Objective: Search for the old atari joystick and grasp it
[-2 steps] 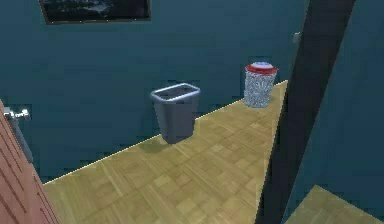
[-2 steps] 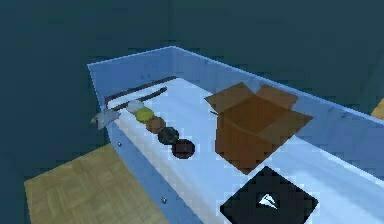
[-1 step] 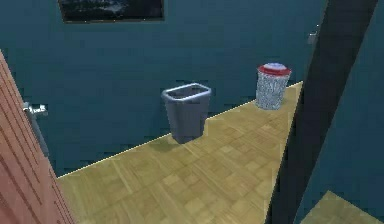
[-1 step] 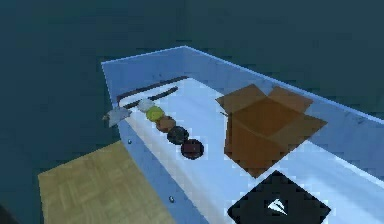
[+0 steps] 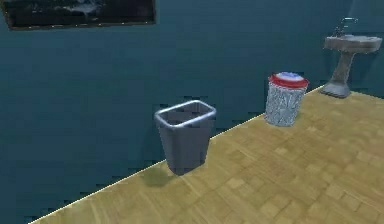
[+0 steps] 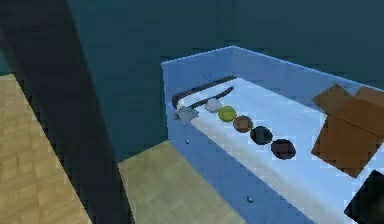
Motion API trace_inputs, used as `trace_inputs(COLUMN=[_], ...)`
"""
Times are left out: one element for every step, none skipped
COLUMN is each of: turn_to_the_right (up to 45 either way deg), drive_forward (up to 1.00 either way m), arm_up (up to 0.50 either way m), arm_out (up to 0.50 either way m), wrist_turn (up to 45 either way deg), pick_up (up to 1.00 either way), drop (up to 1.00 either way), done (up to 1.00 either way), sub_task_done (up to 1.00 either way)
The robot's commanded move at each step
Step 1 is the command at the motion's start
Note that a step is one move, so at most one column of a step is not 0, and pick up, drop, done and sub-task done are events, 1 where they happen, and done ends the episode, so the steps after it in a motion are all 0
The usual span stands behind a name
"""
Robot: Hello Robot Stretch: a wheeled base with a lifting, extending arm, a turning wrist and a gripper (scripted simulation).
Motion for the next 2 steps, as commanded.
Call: trace_inputs(turn_to_the_right=[3.0,0.0], drive_forward=[0.0,0.45], arm_up=[0.0,0.0], arm_out=[0.0,0.0], wrist_turn=[0.0,0.0], pick_up=[0.0,0.0], drop=[0.0,0.0], done=[0.0,0.0], sub_task_done=[0.0,0.0])
